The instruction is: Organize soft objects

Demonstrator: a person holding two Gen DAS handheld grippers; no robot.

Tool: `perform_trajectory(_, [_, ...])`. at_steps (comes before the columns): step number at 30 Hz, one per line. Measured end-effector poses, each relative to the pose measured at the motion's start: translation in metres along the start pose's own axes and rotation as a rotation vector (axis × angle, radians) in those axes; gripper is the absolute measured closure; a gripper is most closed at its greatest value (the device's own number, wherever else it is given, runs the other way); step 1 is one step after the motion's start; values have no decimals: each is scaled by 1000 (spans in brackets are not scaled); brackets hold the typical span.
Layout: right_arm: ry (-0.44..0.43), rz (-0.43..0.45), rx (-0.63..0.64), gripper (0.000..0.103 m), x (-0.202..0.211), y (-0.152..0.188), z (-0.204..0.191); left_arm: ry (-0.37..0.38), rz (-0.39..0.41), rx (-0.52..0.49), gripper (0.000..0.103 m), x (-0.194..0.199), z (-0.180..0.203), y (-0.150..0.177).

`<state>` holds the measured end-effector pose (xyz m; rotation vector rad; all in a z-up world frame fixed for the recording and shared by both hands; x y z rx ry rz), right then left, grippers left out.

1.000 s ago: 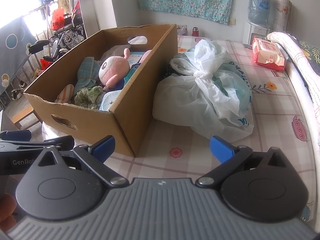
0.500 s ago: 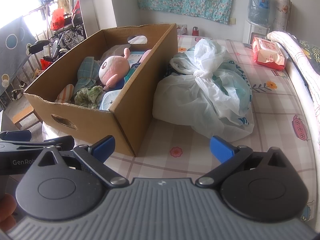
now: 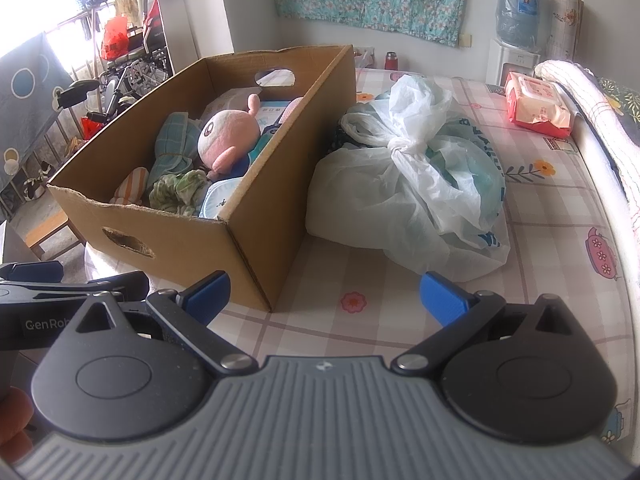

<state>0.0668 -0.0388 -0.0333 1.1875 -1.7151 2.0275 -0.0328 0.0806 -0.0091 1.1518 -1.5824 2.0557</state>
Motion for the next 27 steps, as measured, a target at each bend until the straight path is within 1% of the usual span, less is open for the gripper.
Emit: perform_trajectory(27, [-3, -5, 0, 1, -5, 4, -1, 0, -7, 6, 1, -4, -4, 5])
Point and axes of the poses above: each gripper's, at about its wrist camera, not at the fingertips, and x roughly against the way its jaws point, z to its right, y to its underside, the point moved 7 cm from there along -x, roughly the way its jaws point, and after that the axes turned 8 degrees about x, right-handed, at the moved point
